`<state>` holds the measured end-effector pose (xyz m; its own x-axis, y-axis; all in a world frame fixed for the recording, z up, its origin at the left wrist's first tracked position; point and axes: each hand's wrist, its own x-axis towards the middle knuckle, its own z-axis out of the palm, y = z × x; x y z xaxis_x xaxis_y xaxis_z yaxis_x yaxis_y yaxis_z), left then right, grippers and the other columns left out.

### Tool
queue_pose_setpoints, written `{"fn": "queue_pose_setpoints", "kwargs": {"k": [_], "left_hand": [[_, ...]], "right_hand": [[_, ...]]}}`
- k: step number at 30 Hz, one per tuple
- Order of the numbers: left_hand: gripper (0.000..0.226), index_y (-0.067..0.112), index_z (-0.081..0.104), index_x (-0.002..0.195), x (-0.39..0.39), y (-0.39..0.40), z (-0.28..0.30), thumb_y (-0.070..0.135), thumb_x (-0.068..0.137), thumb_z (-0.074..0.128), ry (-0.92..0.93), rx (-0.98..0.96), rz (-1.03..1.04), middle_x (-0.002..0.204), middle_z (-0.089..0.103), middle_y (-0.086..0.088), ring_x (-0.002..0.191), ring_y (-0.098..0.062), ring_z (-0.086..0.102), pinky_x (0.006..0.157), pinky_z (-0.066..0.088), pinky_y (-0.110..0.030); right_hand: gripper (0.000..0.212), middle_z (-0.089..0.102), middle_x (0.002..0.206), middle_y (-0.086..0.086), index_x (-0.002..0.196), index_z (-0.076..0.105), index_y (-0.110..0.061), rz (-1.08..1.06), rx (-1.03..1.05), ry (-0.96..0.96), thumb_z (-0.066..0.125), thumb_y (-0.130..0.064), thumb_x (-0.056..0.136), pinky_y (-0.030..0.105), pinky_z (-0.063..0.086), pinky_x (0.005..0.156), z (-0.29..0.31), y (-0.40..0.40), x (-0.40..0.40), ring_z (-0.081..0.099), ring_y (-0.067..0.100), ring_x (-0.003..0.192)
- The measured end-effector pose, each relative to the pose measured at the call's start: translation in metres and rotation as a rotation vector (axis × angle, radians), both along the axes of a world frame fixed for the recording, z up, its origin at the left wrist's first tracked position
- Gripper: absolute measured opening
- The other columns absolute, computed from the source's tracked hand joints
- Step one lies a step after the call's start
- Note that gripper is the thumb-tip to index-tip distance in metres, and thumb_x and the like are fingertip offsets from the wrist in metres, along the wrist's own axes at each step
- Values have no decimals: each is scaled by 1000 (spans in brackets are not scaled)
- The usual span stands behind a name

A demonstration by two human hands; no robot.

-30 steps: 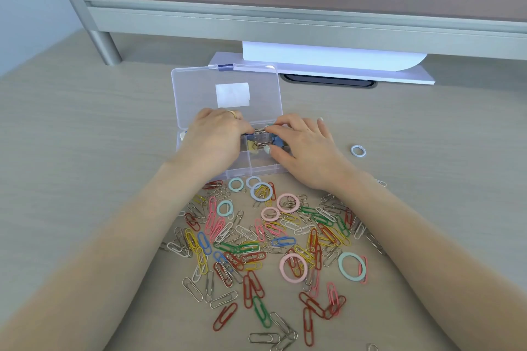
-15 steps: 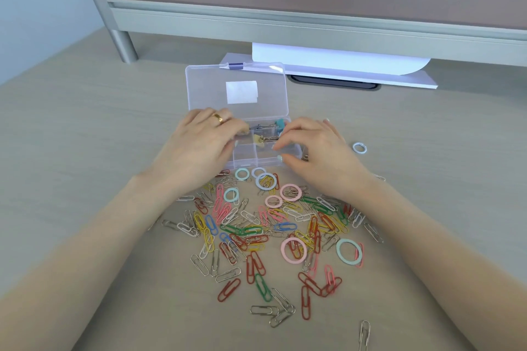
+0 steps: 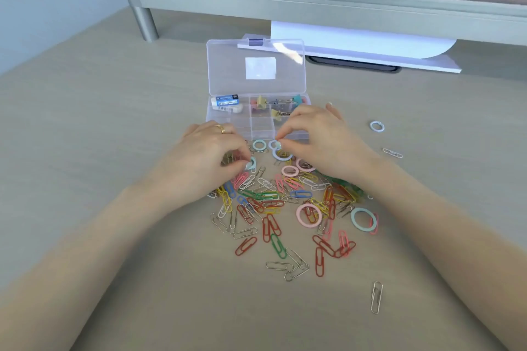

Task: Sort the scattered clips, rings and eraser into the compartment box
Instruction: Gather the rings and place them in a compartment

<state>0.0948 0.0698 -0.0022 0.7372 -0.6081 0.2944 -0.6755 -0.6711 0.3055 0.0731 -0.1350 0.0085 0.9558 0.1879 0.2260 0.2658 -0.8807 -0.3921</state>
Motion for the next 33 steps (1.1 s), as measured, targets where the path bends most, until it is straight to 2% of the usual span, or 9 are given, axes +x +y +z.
{"fn": "queue_pose_setpoints", "kwargs": {"k": [4, 9, 13, 19, 24, 28, 33], "left_hand": [[3, 26, 63, 82, -2, -2, -3, 25, 79, 62, 9, 59, -4, 85, 58, 7, 84, -13, 42, 73, 20, -25], [4, 23, 61, 83, -4, -3, -6, 20, 80, 60, 30, 45, 0, 83, 58, 6, 82, -12, 40, 75, 21, -25], [5, 20, 59, 82, -7, -5, -7, 16, 80, 59, 33, 27, -9, 81, 58, 2, 83, -14, 44, 74, 22, -25], [3, 16, 58, 83, -8, -6, -8, 14, 83, 55, 21, 30, -8, 81, 56, 1, 84, -18, 46, 74, 23, -27], [4, 14, 56, 83, -6, -5, -8, 15, 86, 53, 3, 2, 12, 81, 50, 4, 81, -17, 42, 72, 23, -28], [3, 16, 56, 83, -2, -3, -8, 15, 85, 54, -23, -68, 45, 85, 49, 5, 81, -16, 39, 73, 23, -27], [4, 17, 53, 80, -3, 0, -3, 16, 85, 53, 45, -170, 67, 94, 58, -1, 90, -21, 45, 78, 33, -33]], "right_hand": [[17, 54, 101, -4, 89, 68, -26, -55, -161, -55, 54, -36, 85, 48, 5, 112, -1, 15, 3, 47, 18, 110], [19, 54, 96, -1, 82, 69, -25, -108, -286, -75, 56, -40, 81, 39, 22, 101, -3, 25, 6, 48, 22, 104], [15, 46, 84, -5, 81, 69, -24, -126, -314, -55, 56, -32, 81, 41, 27, 98, -2, 23, 6, 52, 23, 98], [14, 61, 93, 0, 80, 67, -19, -91, -409, -30, 56, -28, 79, 44, 23, 101, 1, 20, 5, 55, 24, 94], [18, 62, 86, 2, 74, 67, -15, 14, -572, -40, 56, -30, 75, 44, 22, 99, 5, 17, 4, 56, 24, 88], [17, 62, 86, 2, 80, 65, -14, 80, -693, -32, 52, -24, 80, 46, 21, 101, 11, 15, -2, 56, 24, 86], [17, 63, 89, 3, 82, 64, -13, 76, -693, -4, 52, -24, 78, 45, 23, 99, 13, 19, -2, 57, 24, 86]]}}
